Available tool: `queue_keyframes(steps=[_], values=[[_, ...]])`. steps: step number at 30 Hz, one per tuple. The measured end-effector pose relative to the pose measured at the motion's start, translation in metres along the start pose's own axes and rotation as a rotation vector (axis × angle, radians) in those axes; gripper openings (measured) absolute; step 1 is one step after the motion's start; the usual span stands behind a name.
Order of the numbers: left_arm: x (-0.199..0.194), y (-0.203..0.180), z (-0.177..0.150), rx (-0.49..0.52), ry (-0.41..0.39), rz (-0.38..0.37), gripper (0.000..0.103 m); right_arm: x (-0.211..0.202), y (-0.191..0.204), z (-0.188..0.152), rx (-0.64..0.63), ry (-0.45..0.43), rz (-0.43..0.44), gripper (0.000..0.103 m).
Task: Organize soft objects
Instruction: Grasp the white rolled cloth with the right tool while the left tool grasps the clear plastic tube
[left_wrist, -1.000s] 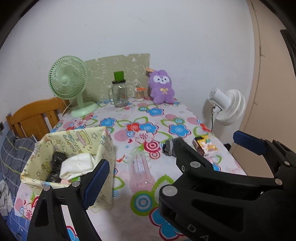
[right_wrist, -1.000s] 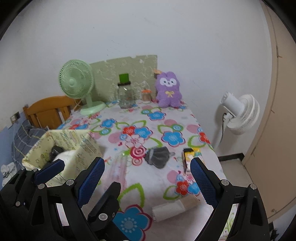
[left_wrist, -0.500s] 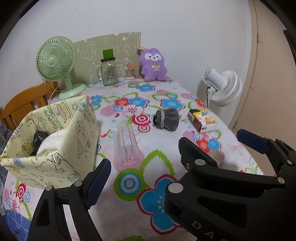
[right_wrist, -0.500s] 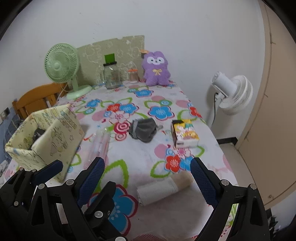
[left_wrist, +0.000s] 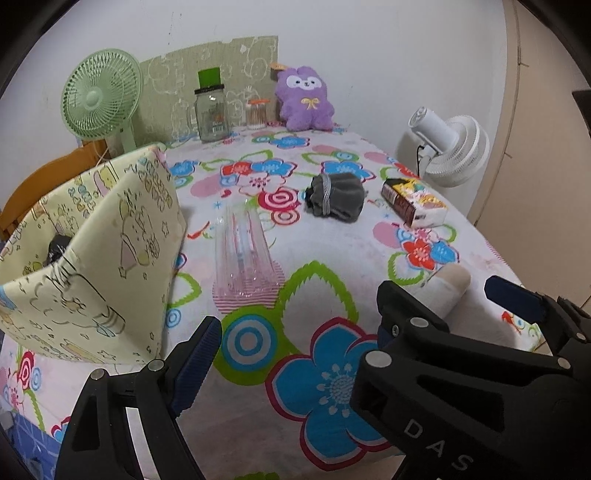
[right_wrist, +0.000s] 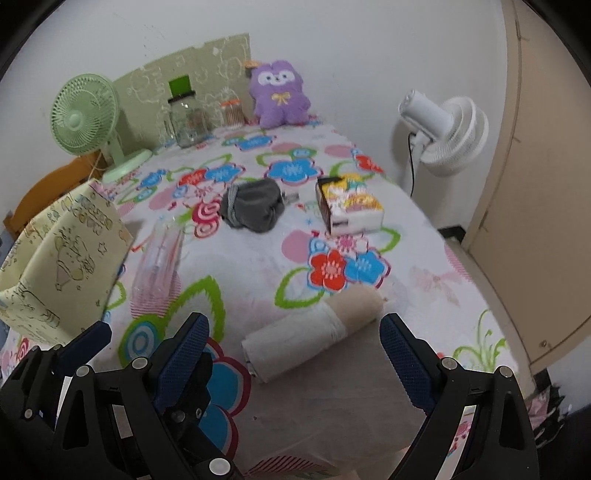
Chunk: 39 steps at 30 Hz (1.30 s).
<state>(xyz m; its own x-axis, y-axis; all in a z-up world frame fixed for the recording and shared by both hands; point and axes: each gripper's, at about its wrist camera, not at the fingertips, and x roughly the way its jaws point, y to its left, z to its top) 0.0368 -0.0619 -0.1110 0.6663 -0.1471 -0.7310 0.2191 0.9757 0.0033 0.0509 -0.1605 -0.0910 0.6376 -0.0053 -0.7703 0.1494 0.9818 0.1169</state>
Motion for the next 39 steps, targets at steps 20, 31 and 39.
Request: queue_keyframes(steps=[20, 31, 39], values=[[0.022, 0.004, 0.003, -0.016, 0.053, 0.011, 0.086, 0.029, 0.005, 0.006, -0.058, 0.056, 0.009, 0.040], [0.021, 0.007, 0.017, -0.029, 0.016, 0.040, 0.086, 0.030, 0.009, 0.022, -0.089, 0.019, 0.060, 0.021], [0.029, 0.012, 0.035, -0.071, -0.024, 0.070, 0.081, 0.035, 0.014, 0.043, -0.100, -0.016, 0.078, 0.021]])
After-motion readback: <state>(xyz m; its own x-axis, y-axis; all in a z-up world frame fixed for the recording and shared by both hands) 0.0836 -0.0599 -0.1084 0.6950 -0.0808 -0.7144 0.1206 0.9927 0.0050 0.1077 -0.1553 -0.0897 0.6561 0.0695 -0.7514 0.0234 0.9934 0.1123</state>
